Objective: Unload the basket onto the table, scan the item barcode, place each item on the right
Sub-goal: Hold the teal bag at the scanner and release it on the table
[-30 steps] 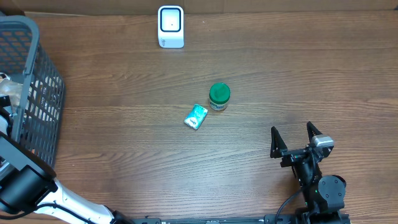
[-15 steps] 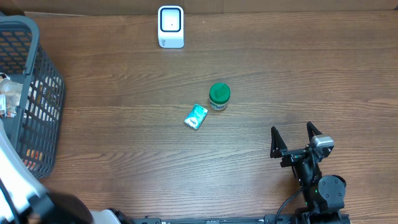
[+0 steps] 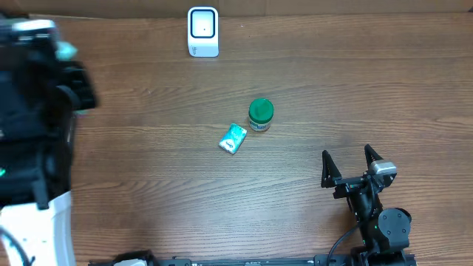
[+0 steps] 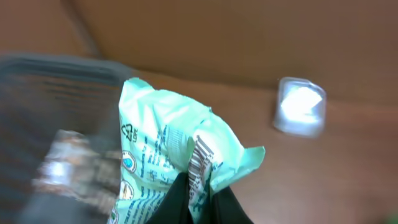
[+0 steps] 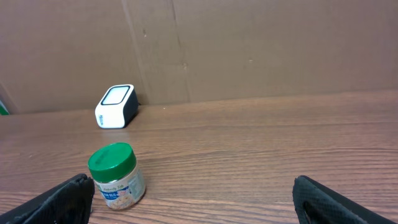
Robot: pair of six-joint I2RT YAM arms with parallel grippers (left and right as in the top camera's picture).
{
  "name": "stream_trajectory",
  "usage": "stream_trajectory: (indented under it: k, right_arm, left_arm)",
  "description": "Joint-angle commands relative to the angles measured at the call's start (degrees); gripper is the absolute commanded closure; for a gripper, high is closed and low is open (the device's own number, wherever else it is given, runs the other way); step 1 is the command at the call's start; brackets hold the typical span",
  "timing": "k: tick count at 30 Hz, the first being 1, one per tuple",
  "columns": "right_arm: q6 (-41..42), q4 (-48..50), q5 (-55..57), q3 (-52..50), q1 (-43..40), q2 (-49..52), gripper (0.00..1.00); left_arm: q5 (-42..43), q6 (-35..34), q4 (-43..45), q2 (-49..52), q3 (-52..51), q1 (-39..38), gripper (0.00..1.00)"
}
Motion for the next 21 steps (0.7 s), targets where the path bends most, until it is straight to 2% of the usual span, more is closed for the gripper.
stream_trajectory:
  k: [1, 3, 8, 16, 21]
  right_arm:
    - [0.2, 0.4, 0.5, -0.6, -0.1, -0.7, 0.00]
    - [0.2, 0.4, 0.5, -0.6, -0.1, -0.7, 0.00]
    - [0.2, 0.4, 0.5, -0.6, -0.1, -0.7, 0.00]
    - [0.2, 0.4, 0.5, -0.6, -0.1, -0.7, 0.00]
    - [0.2, 0.4, 0.5, -0.6, -0.1, -0.7, 0.00]
  left_arm:
    - [2.0, -6.2, -1.2, 4.2, -2.5, -7.8, 0.95]
    - [1.7, -7.3, -0.9, 9.1, -5.9, -14.0, 0.96]
    - [1.6, -7.8, 0.0, 18.7, -9.4, -19.9, 0.96]
    - [1.9, -12.8, 1.8, 35.2, -9.6, -24.9, 0.96]
    - [2.4, -16.9, 3.9, 41.1, -9.6, -25.7, 0.96]
